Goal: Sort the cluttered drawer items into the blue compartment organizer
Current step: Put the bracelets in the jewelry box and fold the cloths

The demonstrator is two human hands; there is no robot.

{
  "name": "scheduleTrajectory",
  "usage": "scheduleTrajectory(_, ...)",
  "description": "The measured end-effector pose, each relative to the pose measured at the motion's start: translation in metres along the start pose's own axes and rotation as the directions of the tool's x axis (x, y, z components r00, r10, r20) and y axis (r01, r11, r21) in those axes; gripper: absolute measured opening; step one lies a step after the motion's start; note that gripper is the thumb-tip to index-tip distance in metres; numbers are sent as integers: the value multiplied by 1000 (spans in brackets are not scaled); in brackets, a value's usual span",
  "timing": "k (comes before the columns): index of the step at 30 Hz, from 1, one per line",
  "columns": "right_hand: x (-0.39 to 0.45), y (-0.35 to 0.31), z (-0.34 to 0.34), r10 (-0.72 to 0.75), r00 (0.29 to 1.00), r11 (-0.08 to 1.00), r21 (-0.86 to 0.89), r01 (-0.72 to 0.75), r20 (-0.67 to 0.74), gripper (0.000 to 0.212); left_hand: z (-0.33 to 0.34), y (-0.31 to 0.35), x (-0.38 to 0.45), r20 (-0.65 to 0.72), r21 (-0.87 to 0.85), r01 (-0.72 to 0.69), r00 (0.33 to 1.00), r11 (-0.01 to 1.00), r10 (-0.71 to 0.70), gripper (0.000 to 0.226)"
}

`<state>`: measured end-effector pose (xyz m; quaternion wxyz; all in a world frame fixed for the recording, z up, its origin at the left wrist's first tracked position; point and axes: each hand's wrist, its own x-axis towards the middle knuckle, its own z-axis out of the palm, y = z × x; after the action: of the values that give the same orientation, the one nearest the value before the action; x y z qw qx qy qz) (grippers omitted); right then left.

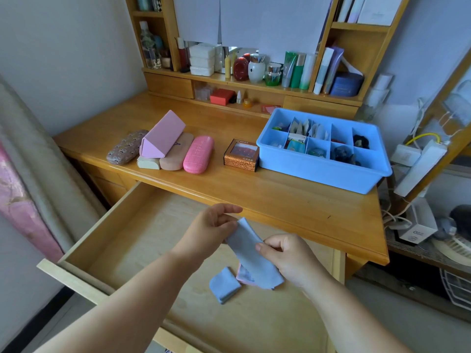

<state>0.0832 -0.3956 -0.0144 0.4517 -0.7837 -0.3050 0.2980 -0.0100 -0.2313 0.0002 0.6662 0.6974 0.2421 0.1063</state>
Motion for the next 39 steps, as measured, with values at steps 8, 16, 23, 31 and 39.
scheduleTrajectory(8,-2,2,-2,186,980,982,28,-189,75,37,5,-7,-1,86,105,101,990,989,-110,10)
scheduleTrajectory(16,-1,6,6,420,887,758,463,-460,193,28,25,-21,-30,287,486,-611,787,625,546,16)
scheduleTrajectory(23,-2,7,0,423,878,662,586,-468,224,25,25,-32,-40,415,582,-706,684,403,600,19)
scheduleTrajectory(31,-2,6,-3,421,872,653,583,-483,250,30,24,-30,-40,494,603,-731,656,319,571,27)
scheduleTrajectory(39,-3,12,1,359,903,764,480,-430,237,13,23,-36,-45,494,632,-703,690,326,529,26)
